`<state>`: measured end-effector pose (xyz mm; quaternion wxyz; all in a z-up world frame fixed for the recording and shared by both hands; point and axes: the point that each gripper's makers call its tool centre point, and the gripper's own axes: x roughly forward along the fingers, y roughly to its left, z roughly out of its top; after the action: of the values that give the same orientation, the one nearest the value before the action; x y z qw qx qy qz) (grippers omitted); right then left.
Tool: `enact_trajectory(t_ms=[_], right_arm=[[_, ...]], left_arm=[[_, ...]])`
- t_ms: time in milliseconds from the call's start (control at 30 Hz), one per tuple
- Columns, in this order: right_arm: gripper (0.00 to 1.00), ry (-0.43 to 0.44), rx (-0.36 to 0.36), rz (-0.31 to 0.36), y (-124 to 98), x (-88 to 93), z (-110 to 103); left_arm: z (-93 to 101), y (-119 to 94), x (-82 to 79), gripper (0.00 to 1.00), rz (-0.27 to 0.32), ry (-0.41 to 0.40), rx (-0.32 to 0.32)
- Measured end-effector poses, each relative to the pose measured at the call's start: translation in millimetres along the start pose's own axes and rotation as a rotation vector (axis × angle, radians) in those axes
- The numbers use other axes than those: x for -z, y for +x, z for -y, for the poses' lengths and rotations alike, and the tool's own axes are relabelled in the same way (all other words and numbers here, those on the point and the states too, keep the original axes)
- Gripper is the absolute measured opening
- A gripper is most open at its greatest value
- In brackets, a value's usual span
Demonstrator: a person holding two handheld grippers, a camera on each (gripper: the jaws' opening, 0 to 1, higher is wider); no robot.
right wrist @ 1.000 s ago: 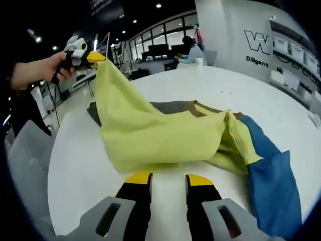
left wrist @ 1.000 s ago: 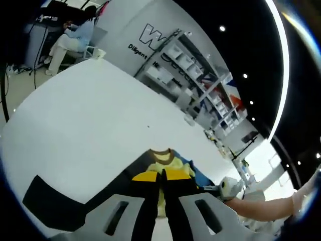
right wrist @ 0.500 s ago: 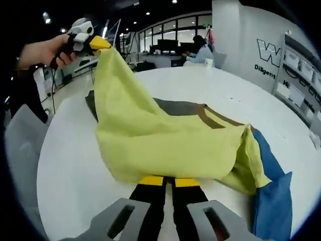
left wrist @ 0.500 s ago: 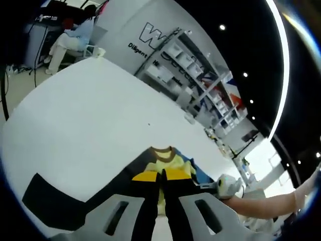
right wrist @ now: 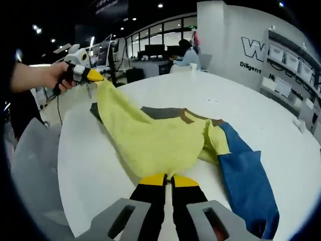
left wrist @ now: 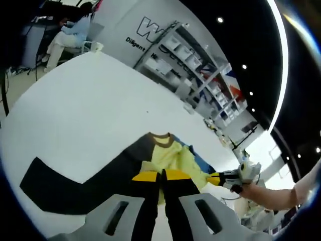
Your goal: Fold the garment on the visible template until the final outline fits inside the template.
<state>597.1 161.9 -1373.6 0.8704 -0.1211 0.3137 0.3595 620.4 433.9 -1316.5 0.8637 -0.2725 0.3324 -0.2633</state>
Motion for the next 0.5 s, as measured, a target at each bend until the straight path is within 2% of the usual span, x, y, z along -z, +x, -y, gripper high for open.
enact_trajectory(t_ms=[167,200,300,333,433,500], right_arm=[[0.00,0.040,0.008,-0.022,-27.0,22.2,-5.9],[0.00,0.051,0.007,-0.034,-31.8,30.8,-8.2],[0.00,0.090,0.004,-0.064,-39.7,51.4,-12.5],[0.00,0.089,0.007,-0.066,-42.6,56.0,-13.5],[0.00,0.111,0.018,-0.098,-49.1,72.8,-14.5],[0.00,0.124,0.028,-0.122,-54.7,85.8,-15.4]], left_arm=[[8.2,-5.8,50.8,0.01,-0.117,0.007,0.016],[10.4,-7.5,66.6,0.01,-0.158,0.002,0.022],[15.6,-9.3,96.9,0.01,-0.218,0.005,0.032],[11.8,-9.3,109.7,0.01,-0.257,0.005,0.034],[13.9,-8.8,137.7,0.01,-0.321,0.055,0.035],[20.1,-8.0,154.3,0.01,-0.350,0.032,0.050]])
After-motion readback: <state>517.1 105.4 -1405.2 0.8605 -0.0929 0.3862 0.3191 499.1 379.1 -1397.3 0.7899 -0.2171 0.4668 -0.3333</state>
